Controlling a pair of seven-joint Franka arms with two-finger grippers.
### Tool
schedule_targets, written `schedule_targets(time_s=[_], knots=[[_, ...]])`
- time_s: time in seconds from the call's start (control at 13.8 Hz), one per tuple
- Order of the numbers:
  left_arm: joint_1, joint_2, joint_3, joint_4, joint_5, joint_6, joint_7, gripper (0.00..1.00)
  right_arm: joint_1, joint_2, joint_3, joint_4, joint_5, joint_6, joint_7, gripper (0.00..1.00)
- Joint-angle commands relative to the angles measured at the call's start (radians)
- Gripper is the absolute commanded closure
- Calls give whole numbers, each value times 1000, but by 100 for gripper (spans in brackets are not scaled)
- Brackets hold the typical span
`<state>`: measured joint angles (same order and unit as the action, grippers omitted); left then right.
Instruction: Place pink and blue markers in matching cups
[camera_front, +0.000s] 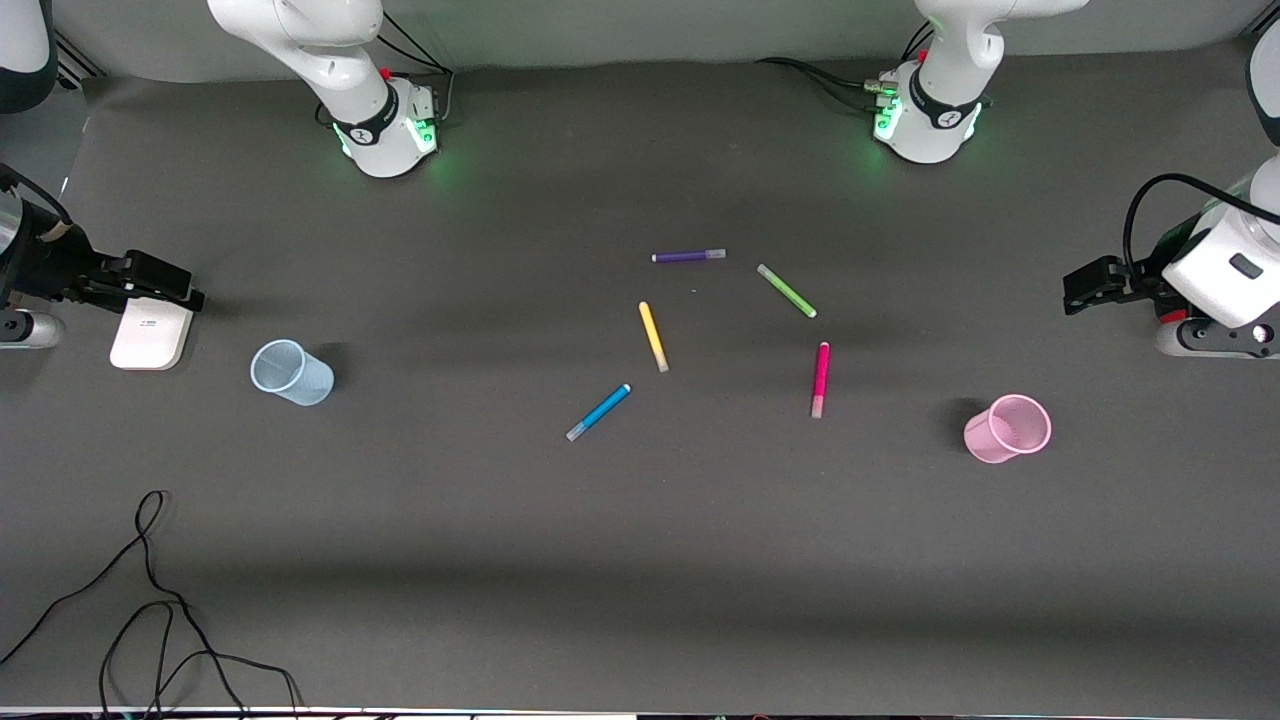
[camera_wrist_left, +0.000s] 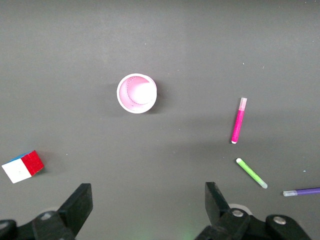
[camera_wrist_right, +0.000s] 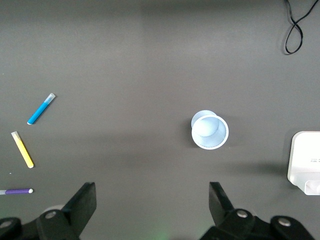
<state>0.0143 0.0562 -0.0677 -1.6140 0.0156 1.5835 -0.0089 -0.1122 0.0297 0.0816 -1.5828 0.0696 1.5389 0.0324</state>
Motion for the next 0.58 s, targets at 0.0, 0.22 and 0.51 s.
schedule_targets(time_s=[0.0, 0.22, 0.51], knots=[[-14, -6, 11, -4, -2, -10, -2, 0, 9, 13, -25, 24, 36, -17, -17, 0], [-16, -6, 11, -6, -2, -11, -2, 0, 11, 30, -22, 27, 35, -17, -19, 0], [-14, 5, 9, 8, -5, 3, -2, 0, 14, 39, -22, 27, 35, -17, 1, 0]])
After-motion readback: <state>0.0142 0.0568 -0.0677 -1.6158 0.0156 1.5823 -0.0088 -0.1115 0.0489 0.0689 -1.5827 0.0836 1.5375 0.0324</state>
